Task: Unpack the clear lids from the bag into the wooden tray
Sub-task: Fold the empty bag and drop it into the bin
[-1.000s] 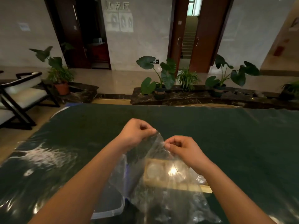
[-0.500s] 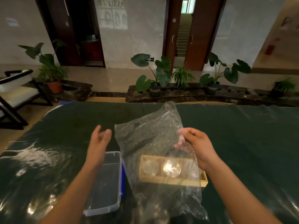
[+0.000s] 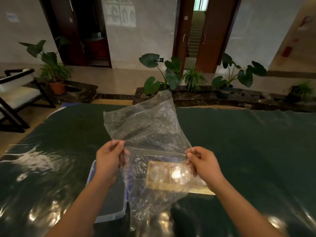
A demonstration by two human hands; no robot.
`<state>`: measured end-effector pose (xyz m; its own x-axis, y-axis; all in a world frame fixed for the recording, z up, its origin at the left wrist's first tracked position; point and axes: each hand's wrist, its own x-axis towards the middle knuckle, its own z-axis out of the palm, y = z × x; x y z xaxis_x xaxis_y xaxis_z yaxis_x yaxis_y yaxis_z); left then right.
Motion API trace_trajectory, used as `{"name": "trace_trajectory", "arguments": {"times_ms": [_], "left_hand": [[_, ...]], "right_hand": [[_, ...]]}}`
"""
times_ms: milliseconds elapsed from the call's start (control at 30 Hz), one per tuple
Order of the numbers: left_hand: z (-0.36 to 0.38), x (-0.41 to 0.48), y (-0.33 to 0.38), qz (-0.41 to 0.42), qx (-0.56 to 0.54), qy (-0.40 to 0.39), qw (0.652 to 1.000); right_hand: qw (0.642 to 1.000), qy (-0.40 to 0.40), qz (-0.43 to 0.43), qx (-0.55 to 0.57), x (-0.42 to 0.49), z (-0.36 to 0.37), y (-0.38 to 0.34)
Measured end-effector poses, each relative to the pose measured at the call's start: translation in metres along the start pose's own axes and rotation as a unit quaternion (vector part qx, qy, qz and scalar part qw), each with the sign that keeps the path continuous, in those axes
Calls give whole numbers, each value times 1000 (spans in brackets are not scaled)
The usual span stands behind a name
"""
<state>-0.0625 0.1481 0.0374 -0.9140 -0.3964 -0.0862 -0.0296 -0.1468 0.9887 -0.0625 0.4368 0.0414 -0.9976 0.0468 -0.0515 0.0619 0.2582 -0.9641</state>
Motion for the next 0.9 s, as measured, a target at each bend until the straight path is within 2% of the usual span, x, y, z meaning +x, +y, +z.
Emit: {"name": "trace_trajectory", "arguments": {"times_ms": [67, 200, 267, 333, 400, 500, 567, 667, 800, 900], "left_hand": [[-1, 1, 0, 2, -3, -3, 1000], [0, 3, -2, -2, 19, -45, 999], [1, 5, -3, -15, 17, -71, 997], [0, 7, -5, -63, -25, -111, 991], [-5, 5, -10, -101, 2, -152, 983], [-13, 3, -18, -71, 65, -137, 986], [-17, 6, -19, -75, 35, -125, 989], [-26, 10, -18, -117, -21, -150, 982], [-30, 12, -22, -128, 22, -161, 978], [-26, 13, -23, -142, -18, -135, 980]], "right_hand": [[1000, 1, -16, 13, 1, -2, 4], [991, -104, 38, 79, 8, -9, -3], [990, -88, 43, 102, 18, -7, -10], [989, -36, 34, 136, 27, -3, -16], [986, -19, 31, 166, 32, -2, -16], [978, -52, 48, 198, 35, -4, -10], [971, -67, 62, 222, 35, -6, -3], [969, -75, 73, 223, 36, -8, 7], [971, -101, 67, 207, 35, -10, 9], [968, -123, 55, 212, 34, -11, 7]]}}
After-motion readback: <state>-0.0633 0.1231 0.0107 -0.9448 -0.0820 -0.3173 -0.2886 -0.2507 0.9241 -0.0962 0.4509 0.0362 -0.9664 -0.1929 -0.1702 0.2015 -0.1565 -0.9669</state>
